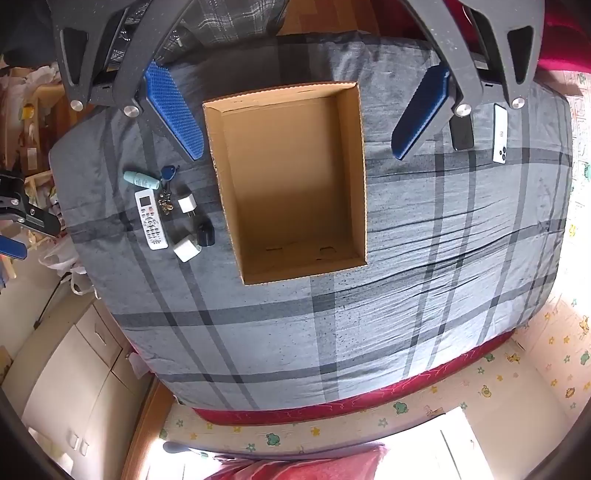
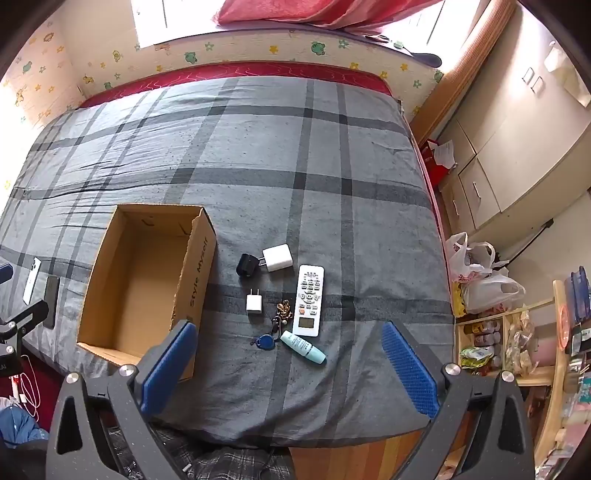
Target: Organize rigid objects
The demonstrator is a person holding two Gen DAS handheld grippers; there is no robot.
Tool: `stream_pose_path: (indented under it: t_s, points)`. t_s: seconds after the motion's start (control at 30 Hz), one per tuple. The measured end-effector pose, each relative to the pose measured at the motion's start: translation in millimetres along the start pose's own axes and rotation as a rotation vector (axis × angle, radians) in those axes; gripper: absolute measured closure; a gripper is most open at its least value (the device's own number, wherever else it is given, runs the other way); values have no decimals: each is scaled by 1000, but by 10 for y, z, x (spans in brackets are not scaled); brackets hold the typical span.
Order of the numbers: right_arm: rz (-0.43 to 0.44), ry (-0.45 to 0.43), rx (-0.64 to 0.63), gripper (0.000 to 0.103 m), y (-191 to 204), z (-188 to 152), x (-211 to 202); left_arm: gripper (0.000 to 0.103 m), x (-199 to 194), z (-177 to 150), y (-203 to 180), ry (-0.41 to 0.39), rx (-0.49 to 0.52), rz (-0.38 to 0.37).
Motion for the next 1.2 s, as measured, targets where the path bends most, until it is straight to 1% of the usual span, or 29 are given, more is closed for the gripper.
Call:
stream_pose_path:
  t_s: [0.07,0.77,1.2]
  points:
    - [3,1,2,1,2,5,3,0,3,-1,0,0,6,12]
    - [-1,6,-1,1,-14,34,12,0,26,-23,62,7,-1,-2]
    - [-2,7,-1,1,-26,35,74,0,32,-25,73,9,0,2]
Point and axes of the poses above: each gripper's, at about its wrist camera, not at the fingertips, and x roughly the way its jaws point, y to its left, z to its top, the point moved 6 cm from there along x, roughly the way its jaws point, and after that the axes turned 2 degrees about -z, right-handed, at the moved point
